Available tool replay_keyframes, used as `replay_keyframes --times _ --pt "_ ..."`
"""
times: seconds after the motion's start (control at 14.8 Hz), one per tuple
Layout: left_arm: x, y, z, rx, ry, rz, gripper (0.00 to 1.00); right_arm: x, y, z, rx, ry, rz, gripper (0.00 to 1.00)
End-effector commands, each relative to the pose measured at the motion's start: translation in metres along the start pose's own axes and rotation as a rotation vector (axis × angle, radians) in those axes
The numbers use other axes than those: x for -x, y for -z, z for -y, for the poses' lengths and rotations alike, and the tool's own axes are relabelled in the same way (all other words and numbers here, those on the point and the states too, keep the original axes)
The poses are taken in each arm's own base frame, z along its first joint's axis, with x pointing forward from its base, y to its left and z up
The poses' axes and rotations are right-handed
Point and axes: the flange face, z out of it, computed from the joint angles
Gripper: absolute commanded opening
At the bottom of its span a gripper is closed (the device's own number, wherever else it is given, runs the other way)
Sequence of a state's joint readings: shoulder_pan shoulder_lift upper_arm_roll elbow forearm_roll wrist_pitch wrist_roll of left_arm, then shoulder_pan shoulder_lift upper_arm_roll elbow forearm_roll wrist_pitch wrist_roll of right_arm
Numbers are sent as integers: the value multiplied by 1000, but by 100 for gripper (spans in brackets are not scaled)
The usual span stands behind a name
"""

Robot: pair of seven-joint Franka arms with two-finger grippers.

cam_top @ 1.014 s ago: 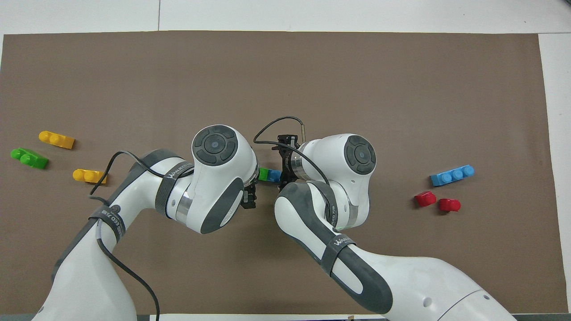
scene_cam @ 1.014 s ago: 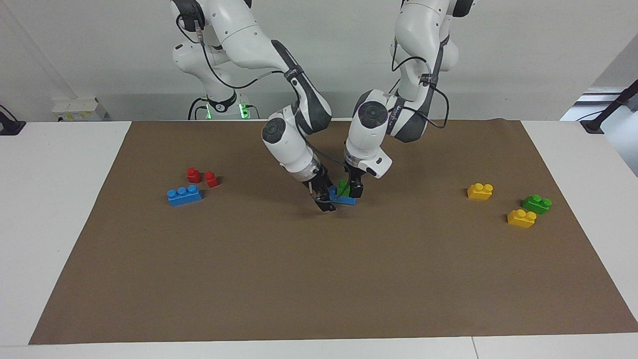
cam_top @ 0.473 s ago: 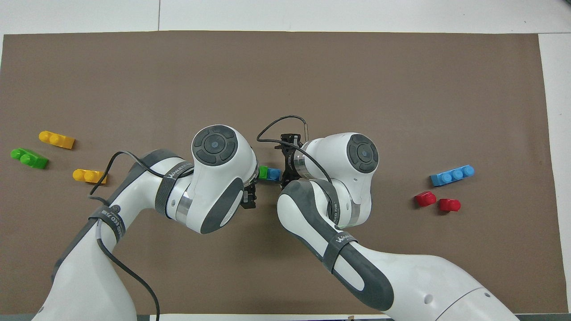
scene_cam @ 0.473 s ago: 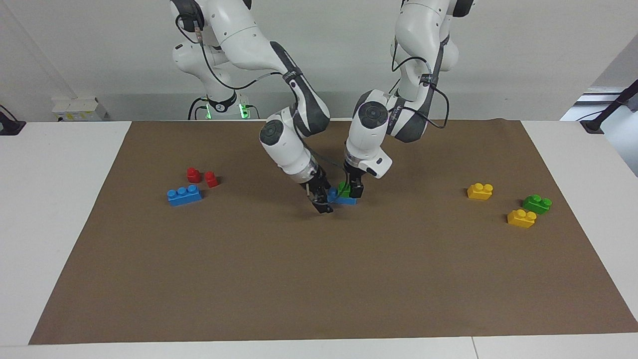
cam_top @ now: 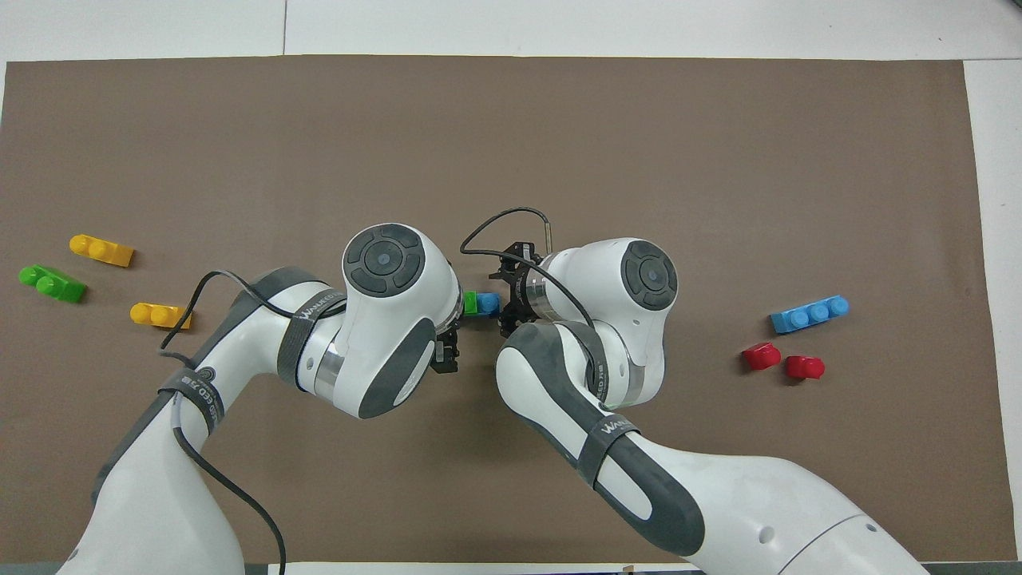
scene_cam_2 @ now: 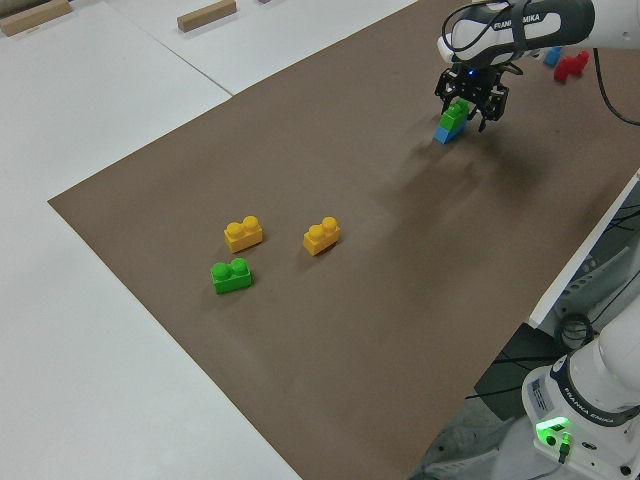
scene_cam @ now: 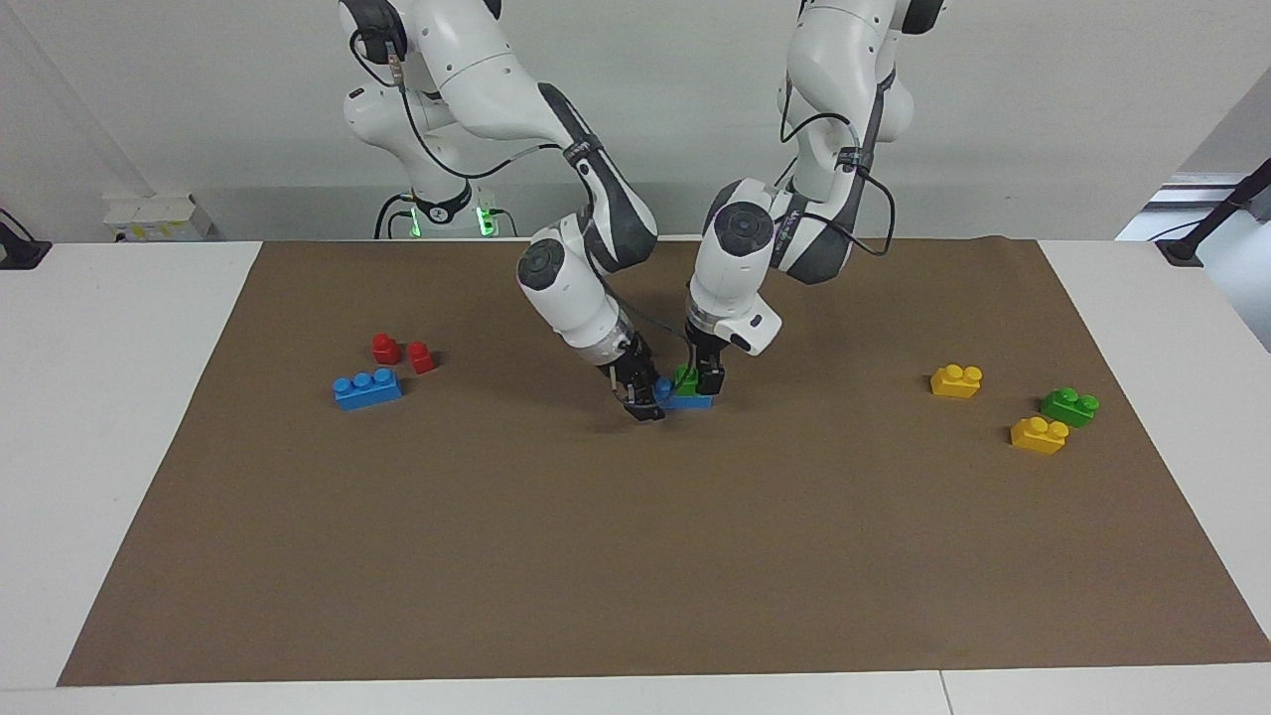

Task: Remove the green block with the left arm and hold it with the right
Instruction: 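Close the left gripper on green while the right gripper closes on blue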

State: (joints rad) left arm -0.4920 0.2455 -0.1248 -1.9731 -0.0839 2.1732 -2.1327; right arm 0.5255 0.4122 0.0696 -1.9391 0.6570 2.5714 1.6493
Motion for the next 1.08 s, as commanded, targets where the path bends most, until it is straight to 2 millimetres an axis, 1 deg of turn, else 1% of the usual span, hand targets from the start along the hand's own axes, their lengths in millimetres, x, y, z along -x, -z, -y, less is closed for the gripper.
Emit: replay_keyframes --times 0.0,0.07,0.14,0.41,0.47,0.54,0.61,0.68,0.74,1.01 --pt "-5 0 2 21 2 8 100 -6 0 1 -8 -46 39 13" --pt "-5 0 2 22 2 8 100 -9 1 3 -10 -53 40 4" --pt "-5 -1 2 21 2 8 100 -9 1 3 -10 -53 40 0" --pt "-6 -2 1 26 4 11 100 -8 2 3 -12 -74 52 0" --pt "-5 -1 1 29 4 13 95 -10 3 4 -12 -96 64 0" --pt "-5 -1 1 33 4 16 73 -10 3 4 -12 -100 67 0" --pt "-5 0 -1 39 5 19 46 -11 2 4 -11 -100 66 0" --pt "-5 0 -1 41 5 21 14 -10 2 3 -10 -101 66 0" --pt "-6 0 -2 44 7 22 0 -10 2 3 -12 -102 65 0" --pt "-9 3 -9 66 0 35 0 -10 1 2 -11 -100 63 0"
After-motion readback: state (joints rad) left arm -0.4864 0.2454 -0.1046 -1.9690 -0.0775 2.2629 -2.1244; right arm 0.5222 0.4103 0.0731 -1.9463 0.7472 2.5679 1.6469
